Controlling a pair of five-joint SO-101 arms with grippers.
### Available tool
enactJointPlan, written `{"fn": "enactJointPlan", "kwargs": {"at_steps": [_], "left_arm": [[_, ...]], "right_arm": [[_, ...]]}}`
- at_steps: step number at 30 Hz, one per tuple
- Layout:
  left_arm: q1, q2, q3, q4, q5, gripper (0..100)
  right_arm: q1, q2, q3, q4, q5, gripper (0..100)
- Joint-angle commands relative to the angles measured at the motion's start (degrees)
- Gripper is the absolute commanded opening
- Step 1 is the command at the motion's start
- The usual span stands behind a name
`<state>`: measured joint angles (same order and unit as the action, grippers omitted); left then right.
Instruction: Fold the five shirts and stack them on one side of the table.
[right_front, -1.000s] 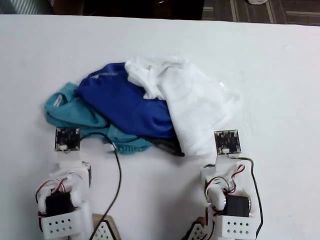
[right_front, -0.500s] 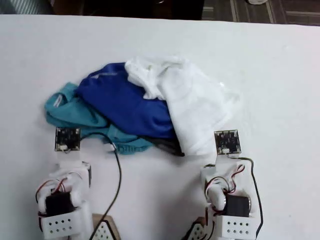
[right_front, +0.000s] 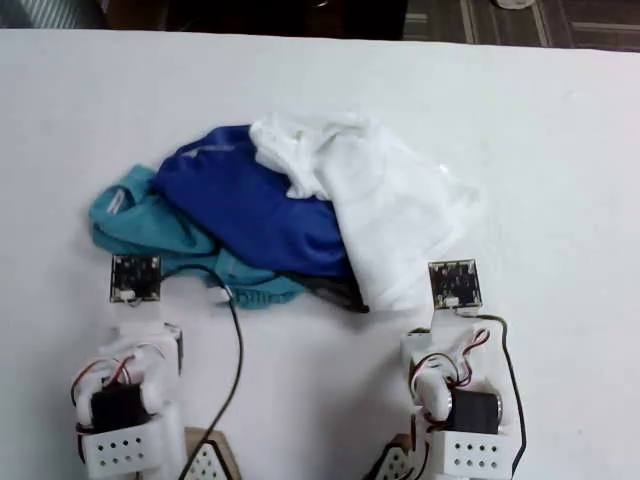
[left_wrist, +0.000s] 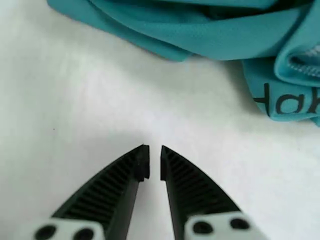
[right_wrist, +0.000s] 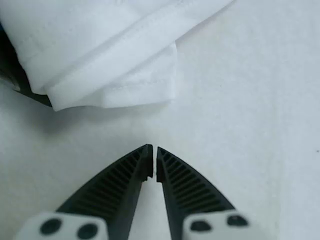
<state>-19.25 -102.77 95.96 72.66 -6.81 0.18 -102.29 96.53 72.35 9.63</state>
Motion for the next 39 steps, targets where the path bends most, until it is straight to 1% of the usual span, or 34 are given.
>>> {"fn": "enactJointPlan", "kwargs": {"at_steps": [1, 5, 10, 13, 16, 19, 21, 23, 25, 26, 29, 32, 36, 39], "left_arm": [[2.73, -0.09, 1.19, 0.35, 0.26, 7], [5.19, -0.09, 1.19, 0.35, 0.26, 7], [11.08, -0.09, 1.19, -0.18, 0.44, 7], [12.04, -0.09, 1.19, -4.92, 0.18, 7], [9.67, -0.09, 1.19, -10.9, 0.26, 7], [6.33, -0.09, 1.1, -13.45, 0.18, 7], [4.4, -0.09, 0.4, -13.8, 0.18, 7], [2.55, -0.09, -1.1, -11.69, -0.97, 7], [0.88, -0.09, -3.21, -8.7, -4.75, 7], [-0.26, -0.09, -4.09, -7.91, -6.77, 7], [-4.04, -0.09, -7.34, -7.82, -12.48, 7], [-7.12, 0.18, -14.29, -7.74, -16.44, 7], [-9.23, 0.35, -25.71, -5.98, -17.14, 7], [-9.32, 0.97, -30.55, -5.8, -16.88, 7]], "right_arm": [[-0.75, -0.66, 0.44, -0.22, 0.26, 2.4], [-3.74, -0.66, 0.44, -4.88, 0.09, 2.4], [-8.66, -0.66, 0.44, -7.25, 0.0, 2.4], [-11.21, -0.75, 0.44, -7.34, 0.0, 2.4], [-11.38, -0.75, 0.18, -6.99, 0.44, 2.4], [-11.82, -0.75, 0.09, -6.2, 1.76, 3.0], [-11.38, -0.75, -0.79, -5.76, 7.74, 7.8], [-11.38, -0.66, -1.76, -5.58, 13.54, 14.4], [-11.82, -0.66, -2.55, -5.58, 13.63, 18.7], [-11.91, -0.66, -2.81, -5.58, 12.92, 19.1], [-11.91, -0.75, -2.99, -5.67, 11.87, 17.3], [-11.38, -0.66, -6.77, -5.58, 11.69, 15.0], [-11.65, -0.4, -15.47, -5.41, 11.6, 14.8], [-11.82, -0.31, -22.07, -5.23, 11.52, 14.8]]}}
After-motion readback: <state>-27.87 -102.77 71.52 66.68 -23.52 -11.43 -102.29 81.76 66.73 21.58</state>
